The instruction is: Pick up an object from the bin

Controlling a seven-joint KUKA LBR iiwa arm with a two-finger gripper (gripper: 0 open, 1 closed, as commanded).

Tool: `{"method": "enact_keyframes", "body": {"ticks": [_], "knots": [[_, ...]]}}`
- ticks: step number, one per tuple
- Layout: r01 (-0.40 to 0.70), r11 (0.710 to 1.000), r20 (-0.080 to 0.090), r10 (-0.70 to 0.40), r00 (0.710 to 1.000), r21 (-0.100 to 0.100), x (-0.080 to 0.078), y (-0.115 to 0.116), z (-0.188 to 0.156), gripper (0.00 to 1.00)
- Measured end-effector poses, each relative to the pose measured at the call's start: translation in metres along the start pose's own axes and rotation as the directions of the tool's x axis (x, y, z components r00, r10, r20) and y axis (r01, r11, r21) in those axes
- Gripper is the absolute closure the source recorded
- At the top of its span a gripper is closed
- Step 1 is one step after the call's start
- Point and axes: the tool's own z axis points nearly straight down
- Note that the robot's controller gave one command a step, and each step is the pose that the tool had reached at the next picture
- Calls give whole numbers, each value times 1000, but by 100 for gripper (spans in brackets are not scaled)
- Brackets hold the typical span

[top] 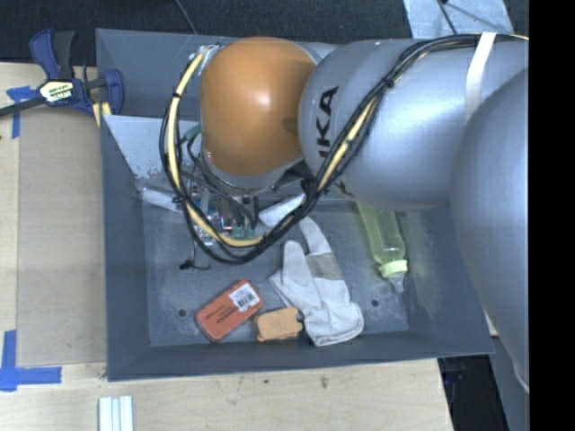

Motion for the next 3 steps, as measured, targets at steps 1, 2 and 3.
{"method": "enact_keyframes", "body": {"ticks": [1, 2, 3], "knots": [[-4, 1000, 8, 4, 1000, -2, -2, -1, -5, 0], [-29, 1000, 13, 29, 1000, -5, -10, -36, 32, 0], [-10, 1000, 6, 10, 1000, 2, 26, -50, 48, 0]]}}
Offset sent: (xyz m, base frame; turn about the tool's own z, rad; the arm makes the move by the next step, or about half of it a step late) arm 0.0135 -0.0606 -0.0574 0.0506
